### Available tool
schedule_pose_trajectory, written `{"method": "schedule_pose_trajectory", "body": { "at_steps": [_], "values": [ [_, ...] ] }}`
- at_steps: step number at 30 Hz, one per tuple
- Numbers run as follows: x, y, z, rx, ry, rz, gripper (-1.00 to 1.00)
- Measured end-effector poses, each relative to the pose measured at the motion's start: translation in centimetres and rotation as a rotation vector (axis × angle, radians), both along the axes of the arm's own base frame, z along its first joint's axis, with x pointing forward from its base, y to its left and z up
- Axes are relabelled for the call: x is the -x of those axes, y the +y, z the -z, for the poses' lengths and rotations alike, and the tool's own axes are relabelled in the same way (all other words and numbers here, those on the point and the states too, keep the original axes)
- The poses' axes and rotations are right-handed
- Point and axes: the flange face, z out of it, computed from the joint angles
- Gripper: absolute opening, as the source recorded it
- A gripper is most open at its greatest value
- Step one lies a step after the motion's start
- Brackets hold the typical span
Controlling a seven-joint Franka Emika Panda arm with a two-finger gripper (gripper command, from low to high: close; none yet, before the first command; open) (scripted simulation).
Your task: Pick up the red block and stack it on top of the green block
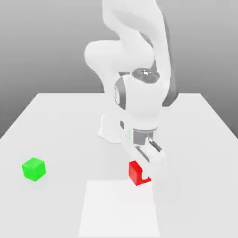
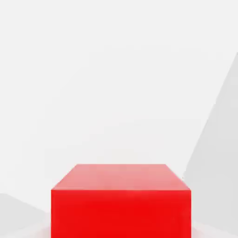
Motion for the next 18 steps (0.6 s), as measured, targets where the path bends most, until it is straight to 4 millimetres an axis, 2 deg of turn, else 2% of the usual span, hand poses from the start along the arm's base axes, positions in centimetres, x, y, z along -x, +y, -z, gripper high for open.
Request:
{"method": "schedule_pose_trajectory", "body": {
  "at_steps": [5,6,7,10,13,16,18],
  "values": [
    [0.6,-0.2,-1.2,-0.004,0.007,0.001,-1.0],
    [0.6,-0.6,-1.4,-0.006,0.008,0.012,-1.0],
    [0.2,-2.0,-1.7,-0.009,0.008,0.067,-1.0],
    [-0.9,-8.1,-2.4,-0.015,0.006,0.289,-1.0],
    [-0.9,-15.0,-3.2,-0.019,0.003,0.53,-1.0],
    [0.8,-22.2,-3.9,-0.019,0.001,0.775,-1.0],
    [2.7,-26.8,-4.4,-0.018,0.001,0.939,-1.0]
  ]
}}
